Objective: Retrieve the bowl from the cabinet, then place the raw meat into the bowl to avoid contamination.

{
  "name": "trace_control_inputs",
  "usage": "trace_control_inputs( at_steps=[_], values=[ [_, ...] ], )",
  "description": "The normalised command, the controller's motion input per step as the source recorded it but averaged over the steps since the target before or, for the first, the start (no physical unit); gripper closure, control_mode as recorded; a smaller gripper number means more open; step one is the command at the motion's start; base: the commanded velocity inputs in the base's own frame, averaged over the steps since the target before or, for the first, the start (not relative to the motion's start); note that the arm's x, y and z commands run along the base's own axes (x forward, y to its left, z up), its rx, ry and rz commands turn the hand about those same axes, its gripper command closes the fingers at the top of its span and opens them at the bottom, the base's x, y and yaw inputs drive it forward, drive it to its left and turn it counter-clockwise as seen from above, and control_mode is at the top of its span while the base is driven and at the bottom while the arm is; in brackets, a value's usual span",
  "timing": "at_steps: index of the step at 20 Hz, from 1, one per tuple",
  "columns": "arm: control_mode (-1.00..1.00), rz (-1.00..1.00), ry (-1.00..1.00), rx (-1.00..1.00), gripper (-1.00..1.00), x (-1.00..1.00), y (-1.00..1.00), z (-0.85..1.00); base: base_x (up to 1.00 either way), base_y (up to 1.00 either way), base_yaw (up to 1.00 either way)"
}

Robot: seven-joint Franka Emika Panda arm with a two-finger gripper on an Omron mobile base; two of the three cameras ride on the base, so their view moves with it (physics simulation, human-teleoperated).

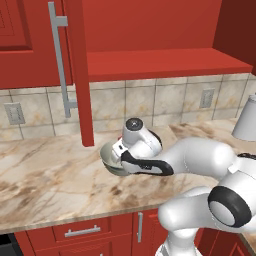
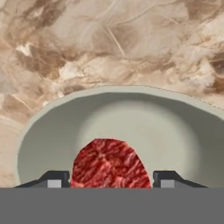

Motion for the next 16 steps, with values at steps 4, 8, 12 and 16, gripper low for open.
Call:
trace_control_inputs(
  at_steps=[4, 8, 12, 16],
  values=[
    [-1.0, 0.01, 0.01, 0.0, -1.0, 0.01, 0.0, 0.19, 0.0, 0.0, 0.0],
    [-1.0, 0.0, 0.03, 0.0, -1.0, 0.0, 0.0, 0.02, 0.0, 0.0, 0.0],
    [-1.0, 0.0, 0.01, 0.0, -1.0, 0.0, 0.0, 0.12, 0.0, 0.0, 0.0],
    [-1.0, 0.0, 0.0, 0.0, -1.0, -0.04, -0.01, 0.4, 0.0, 0.0, 0.0]
  ],
)
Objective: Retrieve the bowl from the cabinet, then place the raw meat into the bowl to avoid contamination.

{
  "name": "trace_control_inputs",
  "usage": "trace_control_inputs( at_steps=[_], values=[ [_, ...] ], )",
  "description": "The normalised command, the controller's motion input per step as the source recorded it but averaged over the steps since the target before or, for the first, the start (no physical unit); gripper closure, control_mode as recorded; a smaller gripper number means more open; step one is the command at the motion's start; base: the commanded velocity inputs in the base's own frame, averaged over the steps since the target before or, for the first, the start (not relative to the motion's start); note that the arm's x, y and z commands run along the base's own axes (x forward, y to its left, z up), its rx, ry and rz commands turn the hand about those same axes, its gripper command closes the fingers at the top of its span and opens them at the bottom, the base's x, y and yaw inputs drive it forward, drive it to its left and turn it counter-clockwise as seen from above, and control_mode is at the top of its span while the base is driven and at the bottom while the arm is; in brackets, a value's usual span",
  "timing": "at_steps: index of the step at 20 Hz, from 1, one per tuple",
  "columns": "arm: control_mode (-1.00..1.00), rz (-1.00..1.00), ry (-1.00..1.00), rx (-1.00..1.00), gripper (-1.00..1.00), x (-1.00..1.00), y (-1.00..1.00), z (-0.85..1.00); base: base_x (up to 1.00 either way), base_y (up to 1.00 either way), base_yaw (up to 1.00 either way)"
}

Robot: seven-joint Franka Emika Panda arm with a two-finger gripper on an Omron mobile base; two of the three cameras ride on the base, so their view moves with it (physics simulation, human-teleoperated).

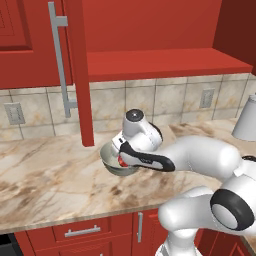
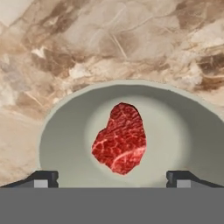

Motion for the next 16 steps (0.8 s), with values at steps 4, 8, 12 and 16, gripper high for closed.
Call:
trace_control_inputs(
  at_steps=[4, 8, 12, 16],
  values=[
    [-1.0, 0.0, 0.0, 0.01, -1.0, -0.19, -0.02, 0.54, 0.0, 0.0, 0.0],
    [-1.0, -0.02, 0.0, 0.05, -1.0, -0.45, -0.22, 0.42, 0.0, 0.0, 0.0],
    [-1.0, -0.02, 0.0, 0.07, -1.0, -0.49, -0.7, 0.26, 0.0, 0.0, 0.0],
    [-1.0, -0.02, -0.01, 0.08, -1.0, -0.59, -0.79, 0.24, 0.0, 0.0, 0.0]
  ],
)
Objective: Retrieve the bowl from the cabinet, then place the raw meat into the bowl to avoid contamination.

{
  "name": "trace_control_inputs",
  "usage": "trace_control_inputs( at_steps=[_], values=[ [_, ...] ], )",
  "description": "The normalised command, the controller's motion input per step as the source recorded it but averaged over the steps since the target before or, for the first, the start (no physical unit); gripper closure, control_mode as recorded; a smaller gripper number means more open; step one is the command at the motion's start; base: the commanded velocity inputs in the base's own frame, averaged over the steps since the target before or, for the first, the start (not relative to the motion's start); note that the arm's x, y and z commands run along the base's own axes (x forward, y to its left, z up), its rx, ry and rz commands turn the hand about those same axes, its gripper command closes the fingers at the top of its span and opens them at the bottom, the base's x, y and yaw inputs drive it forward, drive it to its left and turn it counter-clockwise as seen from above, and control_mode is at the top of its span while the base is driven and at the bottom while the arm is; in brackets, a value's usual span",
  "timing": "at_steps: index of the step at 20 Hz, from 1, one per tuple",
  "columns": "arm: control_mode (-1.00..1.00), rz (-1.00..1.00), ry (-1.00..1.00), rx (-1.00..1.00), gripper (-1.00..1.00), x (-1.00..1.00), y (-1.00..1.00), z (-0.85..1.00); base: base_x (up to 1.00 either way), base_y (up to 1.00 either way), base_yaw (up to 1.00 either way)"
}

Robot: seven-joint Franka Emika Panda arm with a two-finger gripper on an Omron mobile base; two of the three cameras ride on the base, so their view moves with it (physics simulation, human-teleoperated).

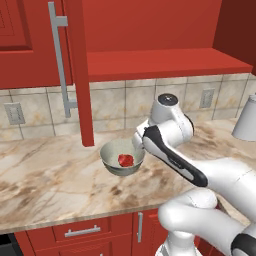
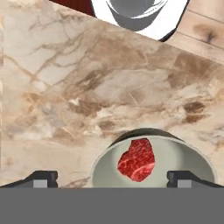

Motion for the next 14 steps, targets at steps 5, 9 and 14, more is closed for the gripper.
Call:
trace_control_inputs(
  at_steps=[5, 9, 14],
  values=[
    [-1.0, -0.04, -0.01, 0.09, -1.0, -0.67, -0.75, 0.17, 0.0, 0.0, 0.0],
    [-1.0, -0.06, -0.01, 0.07, -1.0, -0.82, -0.59, 0.04, 0.0, 0.0, 0.0],
    [-1.0, -0.09, -0.04, 0.03, -1.0, -0.85, -0.38, 0.0, 0.0, 0.0, 0.0]
  ],
)
